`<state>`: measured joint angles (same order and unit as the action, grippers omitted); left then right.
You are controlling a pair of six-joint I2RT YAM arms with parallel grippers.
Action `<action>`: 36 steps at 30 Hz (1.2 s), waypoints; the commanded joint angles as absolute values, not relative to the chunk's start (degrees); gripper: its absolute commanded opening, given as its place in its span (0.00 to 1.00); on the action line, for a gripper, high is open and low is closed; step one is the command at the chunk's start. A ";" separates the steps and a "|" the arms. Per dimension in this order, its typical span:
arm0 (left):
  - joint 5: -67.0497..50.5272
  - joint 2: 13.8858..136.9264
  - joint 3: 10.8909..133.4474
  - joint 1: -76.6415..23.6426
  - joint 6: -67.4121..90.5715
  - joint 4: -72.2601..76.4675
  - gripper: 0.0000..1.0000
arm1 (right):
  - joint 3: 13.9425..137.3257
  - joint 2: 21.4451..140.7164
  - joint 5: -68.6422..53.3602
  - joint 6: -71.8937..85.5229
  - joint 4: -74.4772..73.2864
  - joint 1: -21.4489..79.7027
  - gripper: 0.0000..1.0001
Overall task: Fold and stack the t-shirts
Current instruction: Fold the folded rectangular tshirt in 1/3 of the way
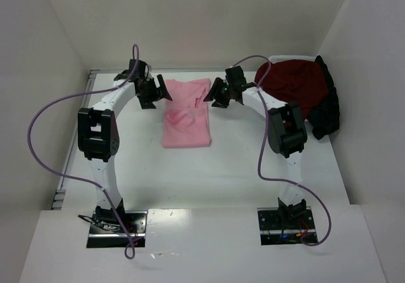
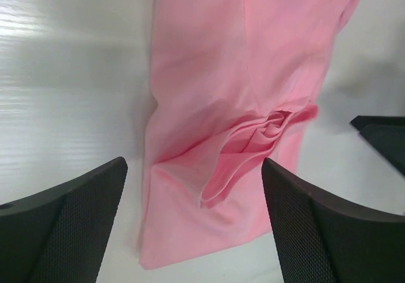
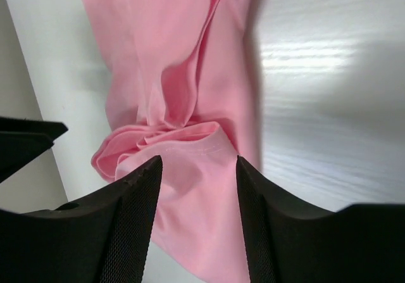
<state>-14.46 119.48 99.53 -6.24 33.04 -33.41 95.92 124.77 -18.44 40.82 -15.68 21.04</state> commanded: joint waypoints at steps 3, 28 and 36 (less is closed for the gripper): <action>-22.03 111.81 96.60 -3.69 29.71 -30.94 0.90 | 97.39 117.52 -16.70 39.38 -15.21 18.81 0.55; -23.03 120.23 88.94 -7.56 29.44 -23.99 0.19 | 76.03 111.27 -19.52 45.88 -3.43 24.79 0.25; -19.78 123.57 92.99 -6.42 31.20 -21.36 0.25 | 76.64 111.27 -18.98 45.88 -3.43 24.79 0.25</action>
<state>-21.65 122.85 90.19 -6.92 29.95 -24.08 75.79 114.63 -20.05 45.58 -5.91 24.56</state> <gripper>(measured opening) 0.243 0.256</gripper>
